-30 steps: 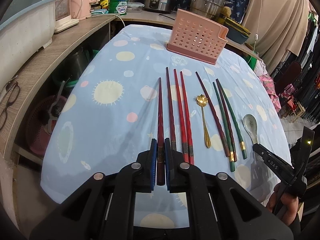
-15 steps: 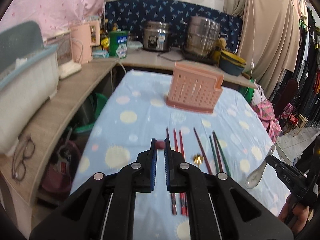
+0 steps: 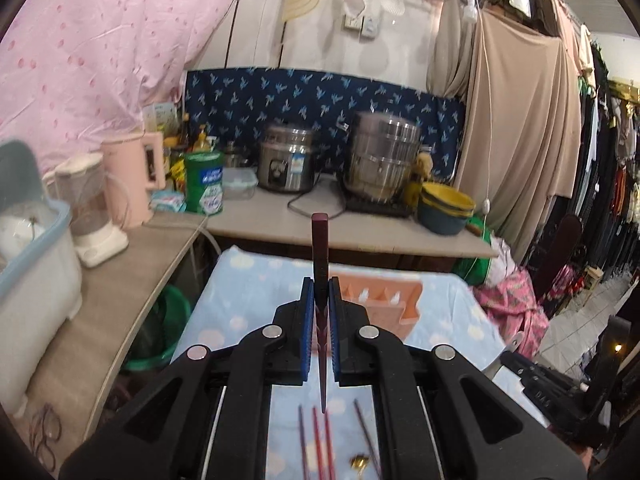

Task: Organize utensils
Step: 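Lift the chopstick into the pink holder with the left tool while the right tool drops the spoon in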

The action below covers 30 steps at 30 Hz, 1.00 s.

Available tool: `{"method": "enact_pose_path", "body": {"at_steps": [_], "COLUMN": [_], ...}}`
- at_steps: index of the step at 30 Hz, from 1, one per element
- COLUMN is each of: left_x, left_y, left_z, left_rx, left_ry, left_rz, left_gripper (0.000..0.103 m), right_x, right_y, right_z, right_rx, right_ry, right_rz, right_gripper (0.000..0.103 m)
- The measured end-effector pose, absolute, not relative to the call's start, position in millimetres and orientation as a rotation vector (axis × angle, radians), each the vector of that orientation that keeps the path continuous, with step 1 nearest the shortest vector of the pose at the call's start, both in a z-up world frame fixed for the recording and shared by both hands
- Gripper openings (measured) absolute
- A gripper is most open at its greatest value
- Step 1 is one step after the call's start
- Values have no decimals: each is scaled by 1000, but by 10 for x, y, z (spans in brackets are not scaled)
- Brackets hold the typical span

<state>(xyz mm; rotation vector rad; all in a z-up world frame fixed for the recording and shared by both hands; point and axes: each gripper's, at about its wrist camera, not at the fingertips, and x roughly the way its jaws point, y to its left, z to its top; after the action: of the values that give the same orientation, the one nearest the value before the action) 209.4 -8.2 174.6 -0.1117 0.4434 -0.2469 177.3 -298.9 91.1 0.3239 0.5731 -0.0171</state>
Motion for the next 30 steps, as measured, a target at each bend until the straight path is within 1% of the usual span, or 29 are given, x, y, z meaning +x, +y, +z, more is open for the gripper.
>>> {"method": "enact_pose_path", "body": {"at_steps": [7,12,15,25,29,30], "left_x": [2629,2949,3155,3599,3643,3636], "left_y": [-277,-425,-505,-490,-431,-411], "left_z": [2146,2241,2157,1584,1488,1473], "left_rx": [-136,-128,-121,-126,-146,-149], "left_ry": [319,259,260,395,423,426], "left_rz": [-238,-231,-229,-212,-215,-211], "left_gripper": [7,7,7,7,7,9], "right_x": [2384,2775,3000,3511,3529,3508], "right_y": [-3034,-3084,-3086,-3040,-3002,-2983], "right_z": [1105,1140,1095,707,634,636], "right_rx": [348,390,396,370,362,357], "right_ry": [515,487,487,580,588,583], "right_rz": [-6,10,-3,-29,-31,-34], "right_gripper": [6,6,6,7,9,12]}}
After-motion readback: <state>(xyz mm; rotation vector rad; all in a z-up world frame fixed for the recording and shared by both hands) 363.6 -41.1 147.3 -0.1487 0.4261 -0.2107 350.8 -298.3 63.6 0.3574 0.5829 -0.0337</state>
